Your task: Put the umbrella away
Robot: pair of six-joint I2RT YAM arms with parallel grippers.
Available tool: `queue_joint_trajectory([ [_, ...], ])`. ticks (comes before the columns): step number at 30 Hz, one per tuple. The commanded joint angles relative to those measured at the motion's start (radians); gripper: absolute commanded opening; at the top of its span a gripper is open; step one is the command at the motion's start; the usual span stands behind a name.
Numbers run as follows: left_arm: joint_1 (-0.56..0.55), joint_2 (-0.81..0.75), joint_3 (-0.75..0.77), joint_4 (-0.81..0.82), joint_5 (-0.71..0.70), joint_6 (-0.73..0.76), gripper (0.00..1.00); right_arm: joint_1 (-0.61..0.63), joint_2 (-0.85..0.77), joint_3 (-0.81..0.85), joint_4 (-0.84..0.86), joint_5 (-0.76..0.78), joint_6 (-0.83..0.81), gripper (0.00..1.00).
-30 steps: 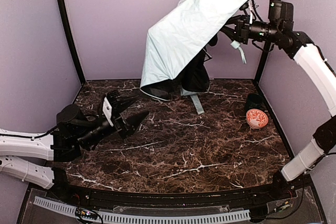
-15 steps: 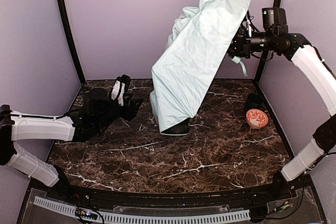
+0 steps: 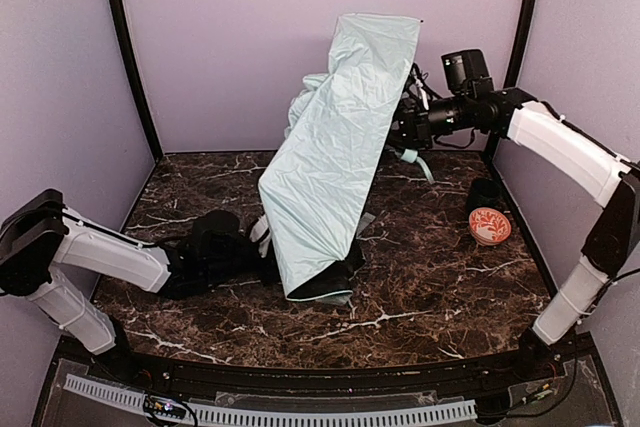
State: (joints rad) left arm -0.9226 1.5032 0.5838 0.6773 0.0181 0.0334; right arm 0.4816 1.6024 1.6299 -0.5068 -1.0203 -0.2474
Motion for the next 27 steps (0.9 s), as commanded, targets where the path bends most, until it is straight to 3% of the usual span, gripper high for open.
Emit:
queue_joint_trajectory([
  [1, -0.031, -0.028, -0.042, 0.052, 0.069, 0.072, 0.47, 0.049, 0.072, -0.037, 0.071, 0.042, 0.027, 0.0],
  [14, -0.121, 0.01, -0.058, -0.053, 0.024, 0.19, 0.45, 0.172, 0.275, -0.222, 0.078, 0.219, -0.063, 0.03],
  [20, -0.178, -0.009, -0.02, -0.122, -0.007, 0.246, 0.46, 0.185, 0.355, -0.211, 0.068, 0.293, -0.058, 0.29],
  [24, -0.186, -0.04, -0.005, -0.163, -0.018, 0.254, 0.49, 0.192, 0.334, -0.207, 0.091, 0.44, 0.011, 0.56],
  [27, -0.187, -0.088, -0.011, -0.194, -0.021, 0.256, 0.54, 0.191, 0.299, -0.193, 0.084, 0.566, 0.079, 0.65],
])
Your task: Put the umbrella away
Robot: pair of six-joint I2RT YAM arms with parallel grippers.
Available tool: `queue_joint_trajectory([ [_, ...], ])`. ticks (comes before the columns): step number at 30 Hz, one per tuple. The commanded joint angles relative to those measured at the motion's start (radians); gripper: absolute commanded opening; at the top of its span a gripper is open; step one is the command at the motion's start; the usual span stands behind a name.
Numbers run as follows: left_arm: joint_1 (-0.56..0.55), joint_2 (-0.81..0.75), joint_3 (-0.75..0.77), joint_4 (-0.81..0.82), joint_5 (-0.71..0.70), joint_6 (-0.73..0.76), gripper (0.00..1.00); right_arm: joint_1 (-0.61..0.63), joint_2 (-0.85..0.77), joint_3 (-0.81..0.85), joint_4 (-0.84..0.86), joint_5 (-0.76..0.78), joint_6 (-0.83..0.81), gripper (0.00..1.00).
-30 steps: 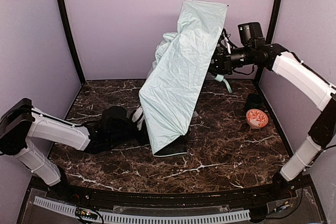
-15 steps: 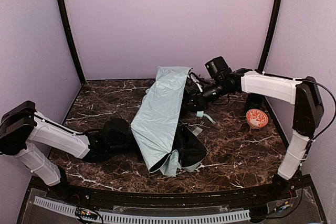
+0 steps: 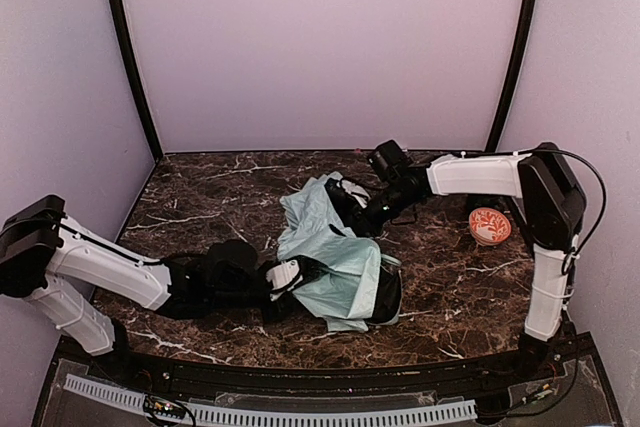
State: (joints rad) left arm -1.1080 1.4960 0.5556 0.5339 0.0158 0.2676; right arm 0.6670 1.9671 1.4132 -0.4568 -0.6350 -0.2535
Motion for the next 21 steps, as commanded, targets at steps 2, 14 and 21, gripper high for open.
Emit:
queue_joint_trajectory([
  [2, -0.002, -0.11, 0.023, -0.086, -0.021, 0.029, 0.57, 0.002, -0.095, 0.04, 0.006, 0.261, 0.104, 0.67],
  [14, -0.006, -0.204, 0.06, -0.218, 0.088, 0.061, 0.7, -0.022, -0.437, -0.166, -0.039, 0.442, 0.314, 0.71],
  [21, -0.015, -0.088, 0.139, -0.167, 0.125, 0.092, 0.68, 0.023, -0.525, -0.444, 0.065, 0.388, 0.478, 0.68],
])
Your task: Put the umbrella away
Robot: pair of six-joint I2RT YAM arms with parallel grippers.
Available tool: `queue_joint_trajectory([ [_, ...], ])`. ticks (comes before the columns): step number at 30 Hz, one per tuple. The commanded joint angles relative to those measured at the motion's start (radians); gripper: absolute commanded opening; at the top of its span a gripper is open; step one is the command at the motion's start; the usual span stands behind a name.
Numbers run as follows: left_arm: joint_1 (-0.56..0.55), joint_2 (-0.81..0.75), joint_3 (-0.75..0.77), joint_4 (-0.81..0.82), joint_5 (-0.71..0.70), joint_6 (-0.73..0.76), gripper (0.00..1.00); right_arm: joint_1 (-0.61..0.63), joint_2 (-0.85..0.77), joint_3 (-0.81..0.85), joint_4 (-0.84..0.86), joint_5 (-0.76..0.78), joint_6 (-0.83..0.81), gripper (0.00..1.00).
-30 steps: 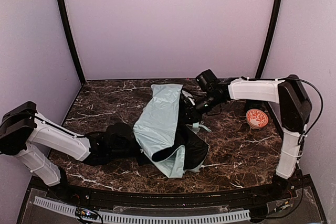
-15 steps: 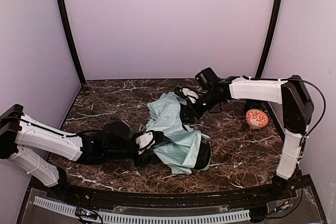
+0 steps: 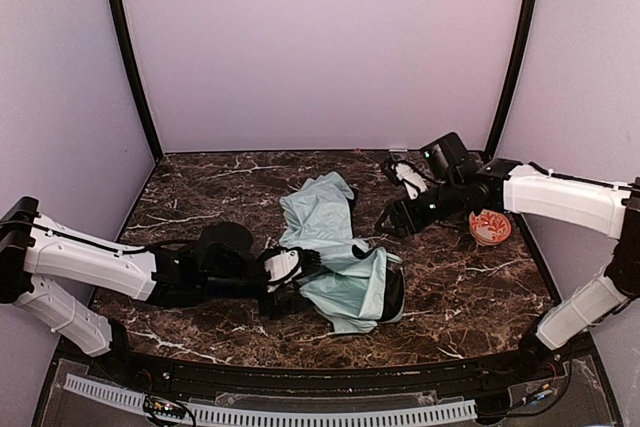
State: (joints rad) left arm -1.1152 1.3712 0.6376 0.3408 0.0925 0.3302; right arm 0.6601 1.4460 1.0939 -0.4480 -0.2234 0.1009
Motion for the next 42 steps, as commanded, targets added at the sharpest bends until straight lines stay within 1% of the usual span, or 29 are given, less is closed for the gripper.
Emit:
queue_joint_trajectory([
  [1, -0.009, 0.046, 0.068, 0.034, 0.057, 0.03, 0.66, 0.032, 0.004, -0.148, 0.071, -0.033, 0.148, 0.67],
  [4, -0.013, 0.072, 0.094, 0.063, 0.095, 0.035, 0.6, 0.047, 0.039, -0.188, 0.072, -0.048, 0.194, 0.65],
  [7, -0.014, 0.091, 0.099, 0.081, 0.109, 0.038, 0.49, 0.067, 0.036, -0.241, 0.073, -0.052, 0.235, 0.64],
  [8, -0.014, 0.097, 0.101, 0.082, 0.117, 0.04, 0.41, 0.07, 0.032, -0.256, 0.083, -0.065, 0.247, 0.62],
  [9, -0.015, 0.103, 0.104, 0.083, 0.121, 0.043, 0.35, 0.075, 0.031, -0.271, 0.091, -0.084, 0.256, 0.58],
  [13, -0.015, 0.118, 0.125, 0.08, 0.129, 0.048, 0.04, 0.103, 0.051, -0.306, 0.121, -0.127, 0.273, 0.4],
  [14, -0.015, 0.111, 0.13, 0.08, 0.129, 0.043, 0.0, 0.115, 0.06, -0.31, 0.129, -0.142, 0.272, 0.34],
  [16, -0.015, 0.09, 0.133, 0.094, 0.136, 0.029, 0.0, 0.141, 0.07, -0.316, 0.174, -0.202, 0.271, 0.24],
  [18, -0.015, 0.062, 0.133, 0.111, 0.157, 0.018, 0.0, 0.172, 0.081, -0.308, 0.246, -0.302, 0.27, 0.19],
  [20, -0.015, 0.04, 0.138, 0.113, 0.179, 0.006, 0.0, 0.206, 0.093, -0.276, 0.298, -0.385, 0.262, 0.16],
  [24, -0.015, 0.002, 0.119, 0.151, 0.205, -0.023, 0.0, 0.228, 0.104, -0.222, 0.4, -0.511, 0.262, 0.15],
  [28, -0.015, -0.028, 0.082, 0.215, 0.21, -0.037, 0.0, 0.228, 0.138, -0.215, 0.486, -0.557, 0.278, 0.16],
  [31, -0.015, -0.039, 0.072, 0.227, 0.207, -0.034, 0.0, 0.228, 0.216, -0.208, 0.535, -0.584, 0.295, 0.17],
  [33, -0.014, -0.045, 0.064, 0.223, 0.185, -0.031, 0.0, 0.228, 0.234, -0.194, 0.537, -0.582, 0.29, 0.18],
  [35, -0.014, -0.054, 0.055, 0.212, 0.145, -0.03, 0.0, 0.225, 0.224, -0.178, 0.499, -0.546, 0.27, 0.23],
  [37, -0.012, -0.062, 0.044, 0.205, 0.107, -0.027, 0.0, 0.222, 0.199, -0.172, 0.475, -0.527, 0.259, 0.27],
  [39, -0.011, -0.063, 0.039, 0.195, 0.064, -0.026, 0.0, 0.213, 0.171, -0.163, 0.442, -0.514, 0.247, 0.35],
  [42, -0.008, -0.063, 0.049, 0.159, 0.041, -0.027, 0.0, 0.194, 0.108, -0.151, 0.367, -0.472, 0.224, 0.4],
])
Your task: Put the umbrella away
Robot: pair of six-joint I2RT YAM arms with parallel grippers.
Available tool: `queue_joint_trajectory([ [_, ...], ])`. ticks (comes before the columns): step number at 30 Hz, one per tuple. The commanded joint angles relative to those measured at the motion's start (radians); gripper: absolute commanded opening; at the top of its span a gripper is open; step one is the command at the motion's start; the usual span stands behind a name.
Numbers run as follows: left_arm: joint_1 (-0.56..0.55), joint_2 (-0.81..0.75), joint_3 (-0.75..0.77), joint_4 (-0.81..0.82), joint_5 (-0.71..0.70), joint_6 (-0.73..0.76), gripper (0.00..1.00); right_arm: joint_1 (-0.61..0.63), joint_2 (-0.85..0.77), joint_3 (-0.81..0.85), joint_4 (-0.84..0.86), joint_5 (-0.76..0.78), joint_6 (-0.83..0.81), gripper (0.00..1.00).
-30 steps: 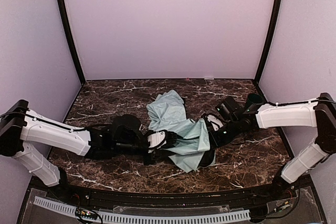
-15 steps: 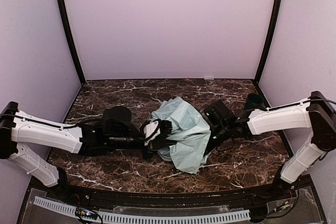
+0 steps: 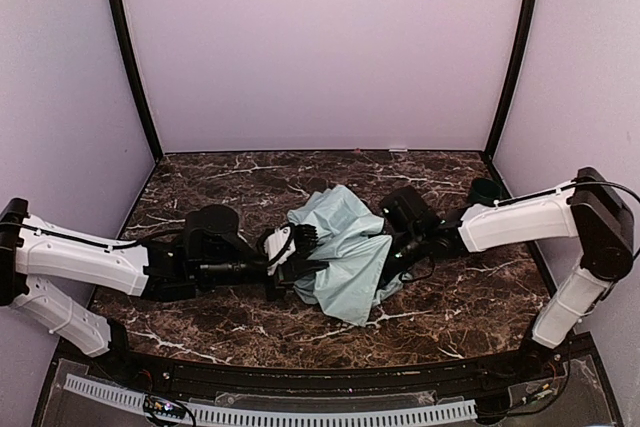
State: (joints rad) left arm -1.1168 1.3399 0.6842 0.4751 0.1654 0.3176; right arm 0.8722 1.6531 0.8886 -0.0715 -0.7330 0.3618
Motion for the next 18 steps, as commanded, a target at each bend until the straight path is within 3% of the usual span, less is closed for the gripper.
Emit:
queue_joint_trajectory([
  [1, -0.006, -0.035, 0.003, 0.018, -0.037, -0.017, 0.0, -0.031, -0.124, 0.054, -0.032, 0.052, -0.041, 0.41],
  [11, 0.003, -0.039, -0.039, 0.011, -0.051, -0.03, 0.0, -0.179, -0.389, -0.039, -0.192, 0.203, -0.077, 0.54],
  [18, 0.003, 0.009, -0.054, 0.023, -0.051, -0.022, 0.0, -0.228, -0.343, 0.027, -0.239, 0.483, -0.086, 0.61],
])
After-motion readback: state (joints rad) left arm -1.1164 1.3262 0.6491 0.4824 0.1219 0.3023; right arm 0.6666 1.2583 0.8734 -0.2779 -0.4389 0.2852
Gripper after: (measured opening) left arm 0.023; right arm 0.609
